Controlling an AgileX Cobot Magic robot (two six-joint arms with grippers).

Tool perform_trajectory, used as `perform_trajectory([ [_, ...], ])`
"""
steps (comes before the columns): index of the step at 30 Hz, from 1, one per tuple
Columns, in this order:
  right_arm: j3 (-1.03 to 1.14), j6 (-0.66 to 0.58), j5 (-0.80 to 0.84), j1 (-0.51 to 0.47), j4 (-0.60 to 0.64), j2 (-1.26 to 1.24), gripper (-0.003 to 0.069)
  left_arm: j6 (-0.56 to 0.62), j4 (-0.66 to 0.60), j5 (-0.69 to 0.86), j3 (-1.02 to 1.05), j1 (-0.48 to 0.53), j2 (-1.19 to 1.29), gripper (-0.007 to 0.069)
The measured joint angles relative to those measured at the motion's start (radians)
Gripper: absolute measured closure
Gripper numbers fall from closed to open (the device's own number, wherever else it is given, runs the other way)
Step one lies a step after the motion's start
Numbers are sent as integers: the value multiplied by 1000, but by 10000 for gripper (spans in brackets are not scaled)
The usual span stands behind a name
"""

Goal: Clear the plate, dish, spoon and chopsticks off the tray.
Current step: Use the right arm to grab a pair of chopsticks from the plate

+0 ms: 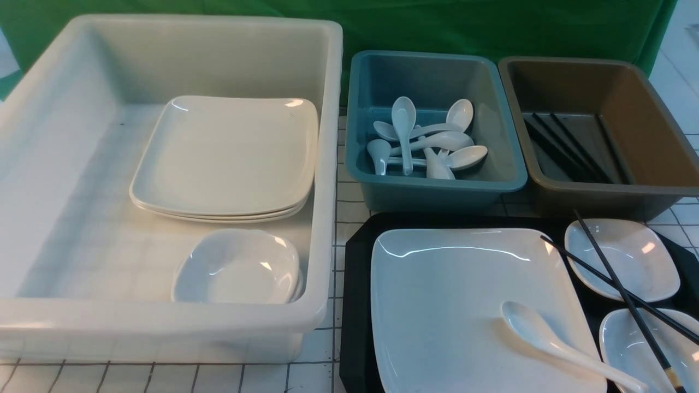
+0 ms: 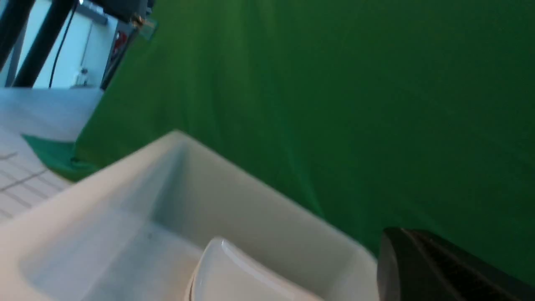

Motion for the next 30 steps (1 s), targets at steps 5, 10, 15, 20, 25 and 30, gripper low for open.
perform_trajectory([
  [5, 0, 288, -220, 0, 106, 0, 419, -185, 0, -278, 0, 0, 0, 619],
  [10, 0, 513, -391, 0, 139, 0, 419, -317, 110, -217, -215, 0, 3, 619],
  [15, 0, 489, -419, 0, 142, 0, 419, -306, 260, 276, -596, 0, 156, 619],
  [20, -117, 552, -317, 29, 42, 8, 455, -87, 282, 824, -873, 0, 423, 619],
  [25, -461, 419, 124, 153, -39, 167, 627, 116, 179, 1190, -952, 0, 697, 619],
  [30, -819, 213, 740, 363, -65, 529, 653, 283, 43, 1308, -955, 0, 921, 619],
])
